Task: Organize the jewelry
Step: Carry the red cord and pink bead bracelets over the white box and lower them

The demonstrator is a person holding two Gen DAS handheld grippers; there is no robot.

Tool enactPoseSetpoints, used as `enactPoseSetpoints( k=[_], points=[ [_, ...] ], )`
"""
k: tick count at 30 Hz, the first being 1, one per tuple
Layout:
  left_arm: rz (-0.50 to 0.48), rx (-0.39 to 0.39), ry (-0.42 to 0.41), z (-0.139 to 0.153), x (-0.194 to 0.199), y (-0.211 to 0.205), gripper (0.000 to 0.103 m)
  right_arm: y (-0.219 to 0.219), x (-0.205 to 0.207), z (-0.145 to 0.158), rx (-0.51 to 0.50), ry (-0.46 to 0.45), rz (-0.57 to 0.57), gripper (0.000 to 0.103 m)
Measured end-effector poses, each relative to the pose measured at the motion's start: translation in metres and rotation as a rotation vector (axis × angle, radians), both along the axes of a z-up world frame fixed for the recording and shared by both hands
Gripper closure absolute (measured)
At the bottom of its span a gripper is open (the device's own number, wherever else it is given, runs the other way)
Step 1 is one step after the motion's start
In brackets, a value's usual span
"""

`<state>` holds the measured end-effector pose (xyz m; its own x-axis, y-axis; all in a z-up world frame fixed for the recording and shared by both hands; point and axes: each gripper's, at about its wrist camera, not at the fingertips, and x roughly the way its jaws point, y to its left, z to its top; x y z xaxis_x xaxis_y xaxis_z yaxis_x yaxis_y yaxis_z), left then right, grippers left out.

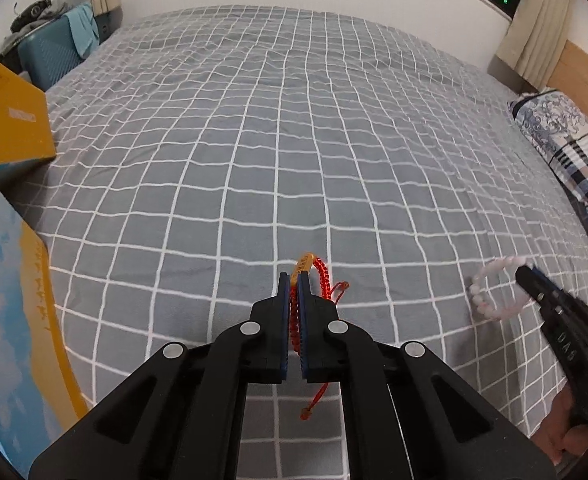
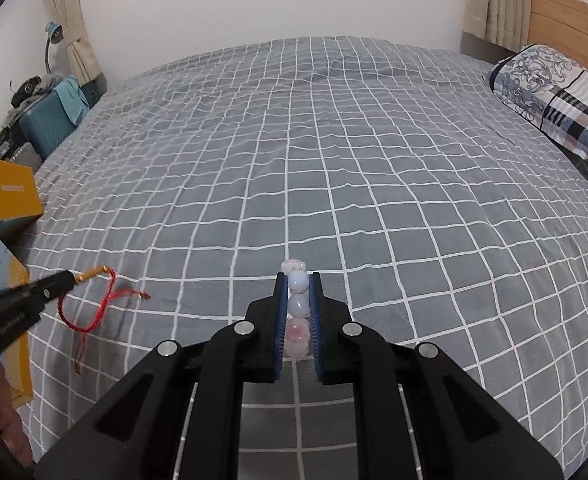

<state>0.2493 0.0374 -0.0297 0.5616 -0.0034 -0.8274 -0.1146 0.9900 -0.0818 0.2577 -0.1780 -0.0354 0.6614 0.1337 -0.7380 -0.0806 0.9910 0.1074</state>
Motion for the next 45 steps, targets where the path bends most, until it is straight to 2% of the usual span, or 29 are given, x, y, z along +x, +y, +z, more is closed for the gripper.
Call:
enactPoseSetpoints(
  k=[10,23,33,45],
  points=[
    [0.018,0.045,0.017,0.015,-0.019,0.009,0.1,0.009,-0.014,0.023,-0.007,0.01,0.022,0.093],
    [0.034,0.059,-0.017,0.057,-0.057,0.027,0.1,0.035,-0.04,0.065,-0.054,-0.013,0.052,0.093],
    [0.115,0.079,-0.067,0.093,-0.103,0.09,0.1,0.102,-0.068,0.108,-0.067,-0.074,0.134,0.093],
    [0.246,0.091,-0.092,0.111,-0.168,0.191,0.1,0.213,-0.1,0.131,-0.051,-0.139,0.282,0.093]
  ],
)
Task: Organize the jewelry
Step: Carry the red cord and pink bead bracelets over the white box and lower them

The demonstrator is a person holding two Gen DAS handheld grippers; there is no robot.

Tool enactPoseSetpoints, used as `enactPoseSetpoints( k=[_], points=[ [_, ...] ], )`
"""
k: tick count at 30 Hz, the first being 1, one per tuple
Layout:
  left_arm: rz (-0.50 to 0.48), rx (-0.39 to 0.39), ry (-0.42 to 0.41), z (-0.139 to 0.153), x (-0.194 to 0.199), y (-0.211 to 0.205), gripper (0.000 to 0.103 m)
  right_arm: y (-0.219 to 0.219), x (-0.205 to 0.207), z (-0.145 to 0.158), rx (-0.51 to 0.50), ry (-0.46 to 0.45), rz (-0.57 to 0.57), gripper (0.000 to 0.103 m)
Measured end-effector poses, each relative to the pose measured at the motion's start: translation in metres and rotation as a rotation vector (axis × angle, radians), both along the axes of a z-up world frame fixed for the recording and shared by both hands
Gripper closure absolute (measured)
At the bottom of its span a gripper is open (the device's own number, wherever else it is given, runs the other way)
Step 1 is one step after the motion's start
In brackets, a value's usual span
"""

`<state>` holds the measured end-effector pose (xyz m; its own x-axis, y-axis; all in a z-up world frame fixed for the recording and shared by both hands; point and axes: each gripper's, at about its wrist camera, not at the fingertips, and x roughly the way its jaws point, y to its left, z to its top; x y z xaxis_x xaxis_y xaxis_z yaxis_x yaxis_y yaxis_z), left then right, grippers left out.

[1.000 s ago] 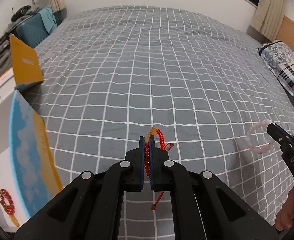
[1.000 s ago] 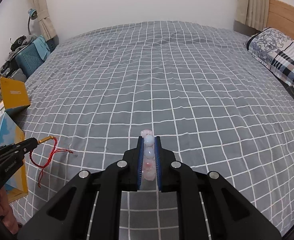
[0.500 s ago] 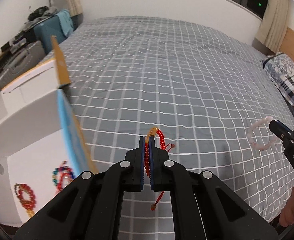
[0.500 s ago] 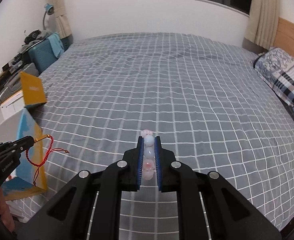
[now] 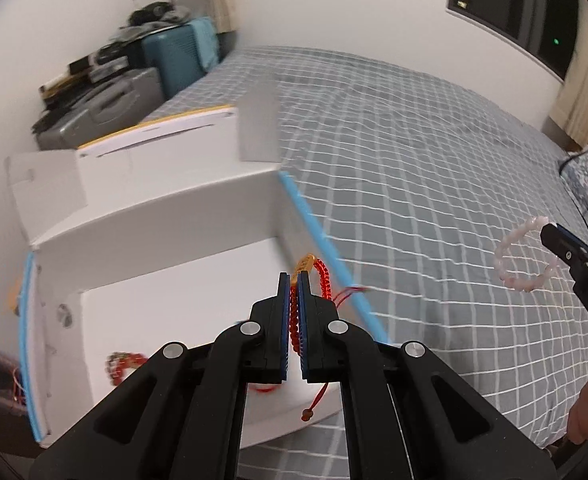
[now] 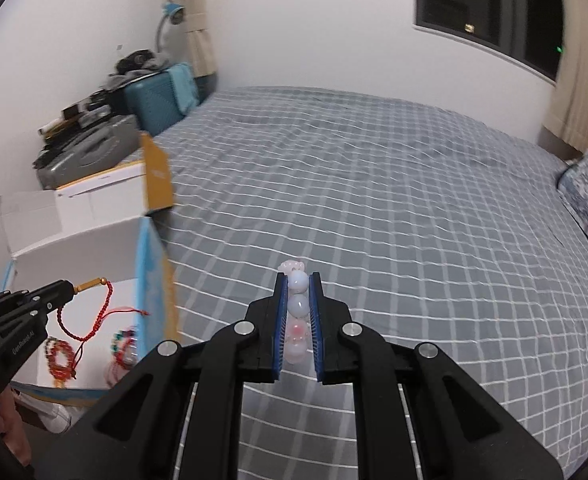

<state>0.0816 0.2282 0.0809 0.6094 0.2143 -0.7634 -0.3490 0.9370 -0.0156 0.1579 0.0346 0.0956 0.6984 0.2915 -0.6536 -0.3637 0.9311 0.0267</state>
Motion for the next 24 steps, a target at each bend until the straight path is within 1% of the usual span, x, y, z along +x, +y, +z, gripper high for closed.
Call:
enactPoseSetpoints(
  k=[7,14,19,24],
  points=[
    [0.09,0.002,-0.001,0.0,-0.035,0.059,0.1,0.075,-0.026,0.011,0.006,-0.035,0.118,0.093],
    [0.17,-0.005,0.014,-0.008,-0.064,0.107,0.1,0.142,-0.051,0.011,-0.02,-0.026,0.235,0.093],
    [0.218,-0.003,0.028,-0.02,-0.08,0.13,0.1,0.18,-0.059,-0.004,-0.046,0.007,0.292,0.093],
    [0.223,-0.028,0.054,-0.037,-0.088,0.14,0.099,0.203,-0.064,-0.027,-0.072,0.047,0.323,0.093]
  ],
)
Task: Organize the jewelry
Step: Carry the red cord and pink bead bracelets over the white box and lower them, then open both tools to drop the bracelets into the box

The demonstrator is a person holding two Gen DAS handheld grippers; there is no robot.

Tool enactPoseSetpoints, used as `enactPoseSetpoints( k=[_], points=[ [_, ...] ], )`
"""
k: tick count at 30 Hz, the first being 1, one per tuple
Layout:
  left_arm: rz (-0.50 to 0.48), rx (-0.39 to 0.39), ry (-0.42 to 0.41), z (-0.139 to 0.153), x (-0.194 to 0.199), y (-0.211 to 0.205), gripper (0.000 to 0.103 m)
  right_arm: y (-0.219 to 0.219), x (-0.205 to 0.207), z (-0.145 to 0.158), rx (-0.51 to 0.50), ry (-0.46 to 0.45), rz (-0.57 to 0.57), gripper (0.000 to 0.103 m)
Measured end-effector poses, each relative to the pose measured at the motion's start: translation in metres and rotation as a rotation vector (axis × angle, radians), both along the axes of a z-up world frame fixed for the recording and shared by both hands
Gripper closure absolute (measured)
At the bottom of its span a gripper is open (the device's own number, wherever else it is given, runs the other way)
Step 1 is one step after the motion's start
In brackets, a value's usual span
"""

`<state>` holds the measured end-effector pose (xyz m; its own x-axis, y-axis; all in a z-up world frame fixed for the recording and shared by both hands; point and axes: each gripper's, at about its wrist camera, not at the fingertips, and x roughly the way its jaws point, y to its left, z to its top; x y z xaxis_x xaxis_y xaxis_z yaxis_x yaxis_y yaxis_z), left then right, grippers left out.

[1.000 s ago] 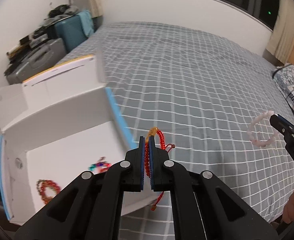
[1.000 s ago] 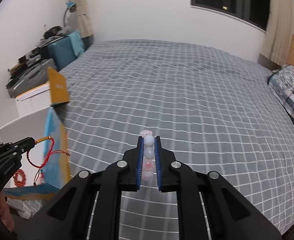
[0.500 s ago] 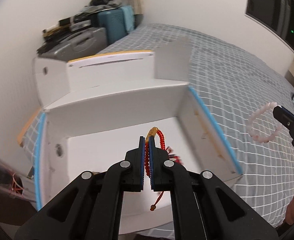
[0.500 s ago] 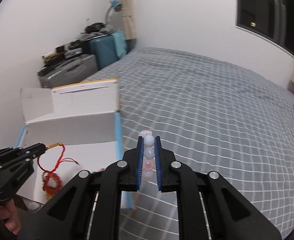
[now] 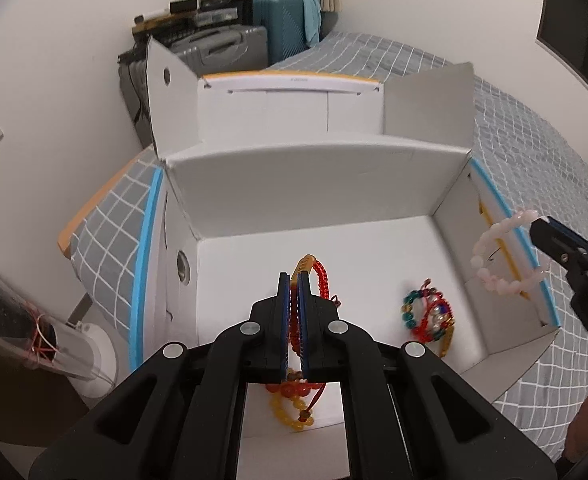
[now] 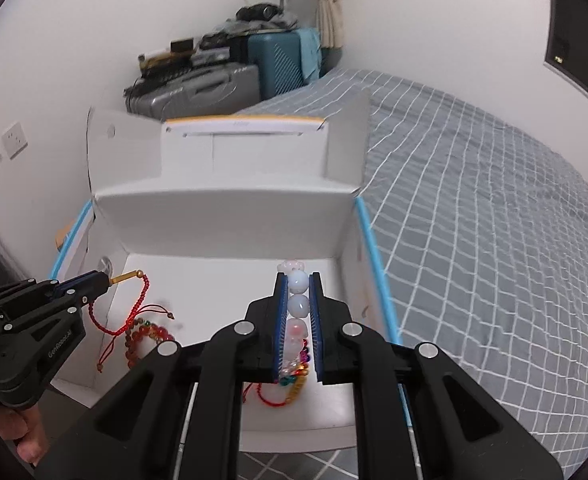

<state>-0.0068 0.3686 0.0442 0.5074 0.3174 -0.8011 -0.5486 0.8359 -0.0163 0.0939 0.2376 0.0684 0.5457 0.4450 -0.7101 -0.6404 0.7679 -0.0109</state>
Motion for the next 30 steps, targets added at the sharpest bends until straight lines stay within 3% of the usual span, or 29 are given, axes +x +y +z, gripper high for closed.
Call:
enactPoseSetpoints(
  k=[12,15,16,19,21,22,24,26,30],
  points=[
    [0.004,-0.029,0.009,-0.014,0.001,0.006,0.097,0.017,0.0,-0.029,-0.031,0.055,0.022,0.093],
    [0.01,-0.031,0.002,-0.012,-0.001,0.006,0.097,0.018,0.0,-0.028,-0.029,0.062,0.03,0.088],
    [0.011,-0.031,-0.001,-0.011,-0.002,0.005,0.097,0.017,-0.001,-0.026,-0.02,0.061,0.03,0.081],
    [0.018,-0.027,-0.016,-0.006,-0.009,0.003,0.077,0.009,-0.007,-0.017,0.018,0.045,0.032,0.054],
    [0.018,-0.014,-0.041,0.002,-0.016,-0.002,0.067,0.002,-0.011,-0.012,0.037,0.027,0.032,0.042],
    [0.021,-0.009,-0.053,0.006,-0.02,-0.004,0.055,-0.002,-0.015,-0.009,0.046,0.009,0.033,0.035],
    [0.027,0.005,-0.091,0.014,-0.031,-0.011,0.045,-0.01,-0.02,-0.003,0.062,-0.009,0.036,0.029],
    [0.038,0.021,-0.105,0.018,-0.038,-0.016,0.024,-0.016,-0.024,-0.001,0.079,-0.004,0.042,0.023],
    [0.058,0.078,-0.147,0.026,-0.057,-0.032,0.009,-0.033,-0.038,0.001,0.095,-0.023,0.039,0.012]
  ],
)
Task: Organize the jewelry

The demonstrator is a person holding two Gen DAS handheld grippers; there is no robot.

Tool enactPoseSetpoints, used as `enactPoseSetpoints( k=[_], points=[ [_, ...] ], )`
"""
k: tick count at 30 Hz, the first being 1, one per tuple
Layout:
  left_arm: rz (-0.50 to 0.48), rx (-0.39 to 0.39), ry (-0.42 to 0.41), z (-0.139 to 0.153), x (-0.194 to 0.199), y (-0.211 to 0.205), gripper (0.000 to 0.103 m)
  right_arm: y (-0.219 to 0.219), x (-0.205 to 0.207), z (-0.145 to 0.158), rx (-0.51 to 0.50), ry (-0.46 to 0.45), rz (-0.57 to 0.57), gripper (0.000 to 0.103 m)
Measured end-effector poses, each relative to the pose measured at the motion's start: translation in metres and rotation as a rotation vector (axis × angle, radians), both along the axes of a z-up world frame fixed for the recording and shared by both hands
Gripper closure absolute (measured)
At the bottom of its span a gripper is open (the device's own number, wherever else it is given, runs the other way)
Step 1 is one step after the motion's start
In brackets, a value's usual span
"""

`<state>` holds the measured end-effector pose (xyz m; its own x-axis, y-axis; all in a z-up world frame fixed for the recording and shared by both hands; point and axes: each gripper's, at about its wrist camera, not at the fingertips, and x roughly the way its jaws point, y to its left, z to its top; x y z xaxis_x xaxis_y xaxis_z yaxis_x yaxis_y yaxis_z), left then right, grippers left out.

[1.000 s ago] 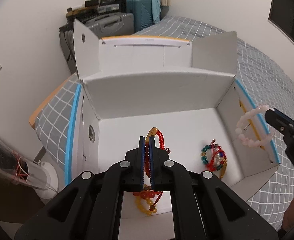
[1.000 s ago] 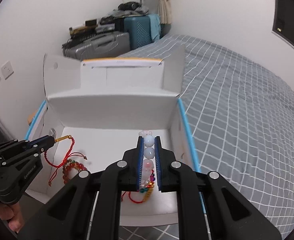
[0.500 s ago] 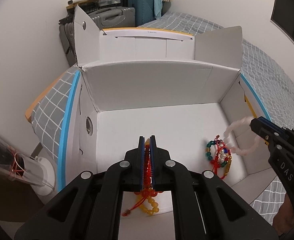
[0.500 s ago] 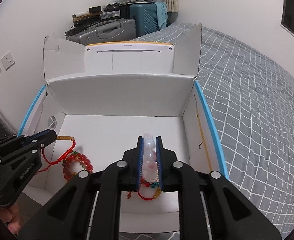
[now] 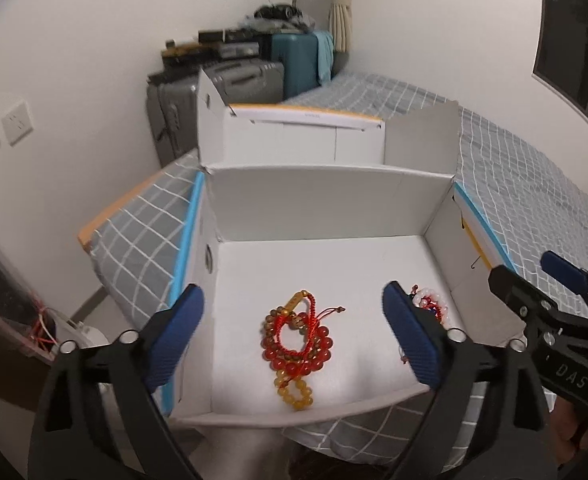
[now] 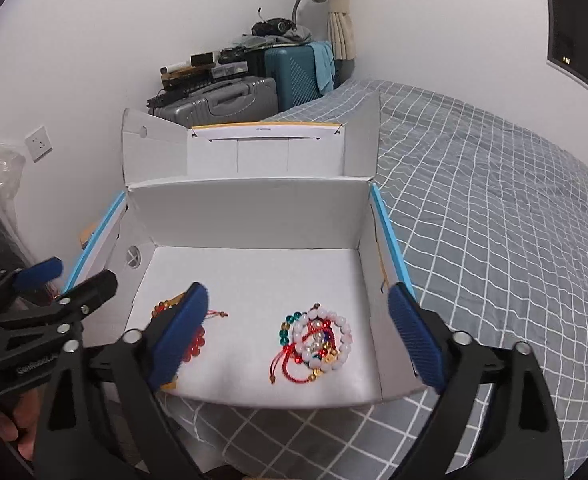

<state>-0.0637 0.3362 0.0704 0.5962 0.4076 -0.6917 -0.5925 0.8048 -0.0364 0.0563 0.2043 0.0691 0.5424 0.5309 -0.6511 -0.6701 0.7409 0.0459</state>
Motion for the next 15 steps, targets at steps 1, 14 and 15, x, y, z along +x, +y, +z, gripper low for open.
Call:
enactPoseSetpoints(
  k=[1,14,15],
  points=[
    [0.0,0.007,-0.005,0.001,-0.004,-0.004,0.006,-0.005,-0.004,0.0,0.004,-0.004,-0.003,0.009],
    [-0.007,0.015,-0.038,-0.01,-0.049,-0.041,0.006,-0.049,-0.045,-0.024,0.003,-0.002,-0.017,0.008],
    [-0.009,0.016,-0.037,-0.011,-0.051,-0.044,0.006,-0.05,-0.049,-0.026,0.001,-0.005,-0.018,0.008]
  ],
)
